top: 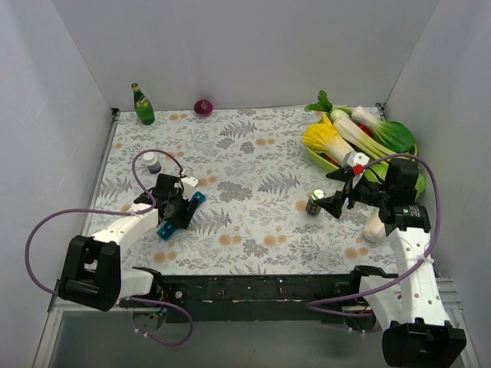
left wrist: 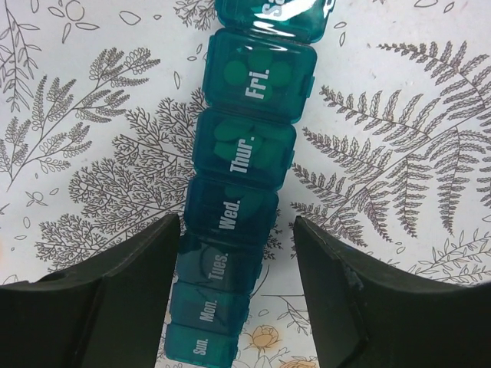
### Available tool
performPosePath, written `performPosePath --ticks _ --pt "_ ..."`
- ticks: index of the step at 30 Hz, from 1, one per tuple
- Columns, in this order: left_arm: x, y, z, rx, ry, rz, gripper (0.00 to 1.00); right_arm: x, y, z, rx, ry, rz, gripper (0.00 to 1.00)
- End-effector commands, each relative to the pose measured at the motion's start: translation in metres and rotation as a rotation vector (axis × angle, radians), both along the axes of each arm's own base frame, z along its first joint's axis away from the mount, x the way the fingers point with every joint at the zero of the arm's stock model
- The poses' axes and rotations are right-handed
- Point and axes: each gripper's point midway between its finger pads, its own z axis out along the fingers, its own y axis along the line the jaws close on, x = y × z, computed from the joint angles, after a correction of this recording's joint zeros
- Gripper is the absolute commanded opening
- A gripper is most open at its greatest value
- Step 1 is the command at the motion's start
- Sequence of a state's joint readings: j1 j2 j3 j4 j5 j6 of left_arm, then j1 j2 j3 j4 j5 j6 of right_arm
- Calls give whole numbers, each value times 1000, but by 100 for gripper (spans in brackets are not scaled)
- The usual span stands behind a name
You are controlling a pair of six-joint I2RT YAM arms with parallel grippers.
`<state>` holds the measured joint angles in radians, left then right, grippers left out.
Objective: Sort the pills into containers
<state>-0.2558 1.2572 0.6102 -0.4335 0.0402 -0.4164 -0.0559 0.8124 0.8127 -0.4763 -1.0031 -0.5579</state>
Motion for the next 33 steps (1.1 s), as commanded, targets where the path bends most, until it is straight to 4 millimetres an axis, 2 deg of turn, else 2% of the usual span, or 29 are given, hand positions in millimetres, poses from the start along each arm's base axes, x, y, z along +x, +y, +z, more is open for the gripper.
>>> performPosePath --ticks 1,4,5,6,12,14,15,16,17,19,21,23,26,27,29,33 --pt "-1 -2 -5 -16 17 -12 59 -7 4 8 3 -29 35 98" --pt "1 -11 -6 -44 45 -31 51 -10 3 9 -12 -39 42 98" --pt "3 -14 -5 -56 50 -38 42 -10 3 11 -14 -46 45 98" --pt "2 -21 -5 -82 62 -55 39 -11 3 10 -21 -46 50 98" --pt "-3 -63 -2 -123 102 -184 31 -18 7 15 -37 -68 122 98" --pt "-6 -85 4 -134 81 -264 30 -25 10 11 -47 -77 191 98" --pt "-9 -102 9 -146 61 -327 29 -28 12 16 -50 -93 219 98" --pt "-12 -113 14 -170 51 -367 29 -28 13 17 -79 -162 260 98" --pt "-13 -124 19 -184 34 -404 29 -34 16 11 -68 -119 291 98" --pt "-19 -152 31 -209 -15 -508 26 -37 21 12 -93 -158 355 98" --pt "-29 -175 34 -219 -42 -593 23 -47 36 1 -134 -165 465 98" --pt "-34 -185 32 -212 -53 -631 20 -48 45 -16 -189 -160 520 98" --pt "-44 -202 30 -228 -52 -673 16 -67 69 -44 -225 -114 625 98" --pt "-46 -208 31 -241 -62 -688 16 -57 76 -44 -228 -164 623 98" --pt "-50 -212 35 -262 -74 -689 15 -55 81 -58 -236 -133 637 98" --pt "-61 -226 57 -338 -142 -723 16 -47 93 -73 -245 -104 654 98"
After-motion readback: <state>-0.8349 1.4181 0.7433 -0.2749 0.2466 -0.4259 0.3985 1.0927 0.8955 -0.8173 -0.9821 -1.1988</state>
